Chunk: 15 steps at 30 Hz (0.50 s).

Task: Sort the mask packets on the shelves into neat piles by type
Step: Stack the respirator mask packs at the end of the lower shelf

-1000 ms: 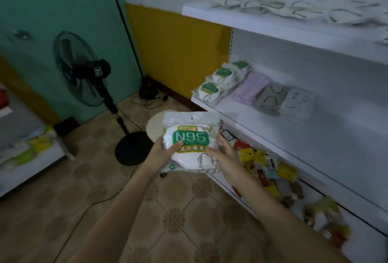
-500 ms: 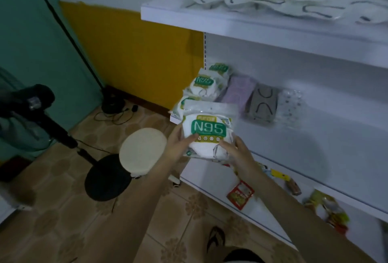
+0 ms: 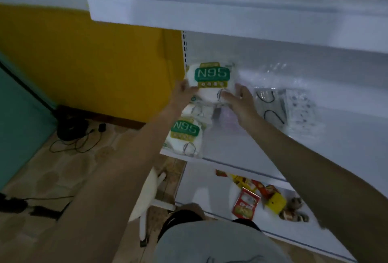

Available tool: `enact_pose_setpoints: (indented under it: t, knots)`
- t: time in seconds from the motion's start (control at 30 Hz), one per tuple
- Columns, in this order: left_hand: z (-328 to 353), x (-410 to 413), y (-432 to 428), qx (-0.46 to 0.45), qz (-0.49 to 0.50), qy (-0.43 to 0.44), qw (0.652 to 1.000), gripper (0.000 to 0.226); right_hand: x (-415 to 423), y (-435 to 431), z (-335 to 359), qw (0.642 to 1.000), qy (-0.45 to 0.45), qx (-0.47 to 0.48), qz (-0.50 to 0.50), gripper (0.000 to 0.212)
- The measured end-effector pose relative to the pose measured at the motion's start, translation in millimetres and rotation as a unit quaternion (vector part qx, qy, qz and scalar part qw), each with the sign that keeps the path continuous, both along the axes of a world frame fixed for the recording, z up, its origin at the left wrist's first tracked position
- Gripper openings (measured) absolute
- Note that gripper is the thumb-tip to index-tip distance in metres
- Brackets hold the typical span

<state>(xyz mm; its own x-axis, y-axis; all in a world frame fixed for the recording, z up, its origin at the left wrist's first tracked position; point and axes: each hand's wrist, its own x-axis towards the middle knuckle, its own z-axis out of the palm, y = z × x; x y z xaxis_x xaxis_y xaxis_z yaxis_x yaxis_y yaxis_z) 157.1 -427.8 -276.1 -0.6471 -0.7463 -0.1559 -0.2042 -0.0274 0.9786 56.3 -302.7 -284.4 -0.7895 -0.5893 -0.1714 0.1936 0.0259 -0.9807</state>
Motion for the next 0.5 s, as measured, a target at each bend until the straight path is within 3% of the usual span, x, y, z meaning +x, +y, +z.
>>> enact_pose_setpoints:
  t: [0.03,0.1,0.2,0.27,0.4,0.5]
  knots:
    - [-3.7,-11.5,-17.3,-0.012,-0.012,0.0,1.0,0.012,-10.6,-17.6,-2.8,1.0,0.021,0.007,-0.017,0.043]
    - [-9.9,-34.8,-50.3,-0.017,-0.012,0.006,1.0,0.004,-32.3,-51.6,-10.5,0.997,0.057,0.021,-0.041,0.031]
    - [-19.3,-66.3,-93.0,-0.021,-0.031,-0.009,0.999,0.038,-53.9,-89.0,-15.2,0.996,0.059,0.029,-0.056,0.024]
    - [-28.0,-83.7,-114.0,-0.037,-0.046,-0.046,0.997,0.048,-68.5,-105.0,-23.5,0.997,0.043,0.039,-0.058,0.042]
    - [-51.4,-108.5,-131.4,-0.095,-0.084,-0.14,0.982,0.046,-84.2,-119.0,-45.8,0.991,0.028,0.118,-0.063,0.048]
    - [-60.4,-114.2,-136.8,-0.084,-0.108,-0.139,0.981,0.041,-87.4,-122.8,-51.9,0.983,0.064,0.156,-0.074,0.047]
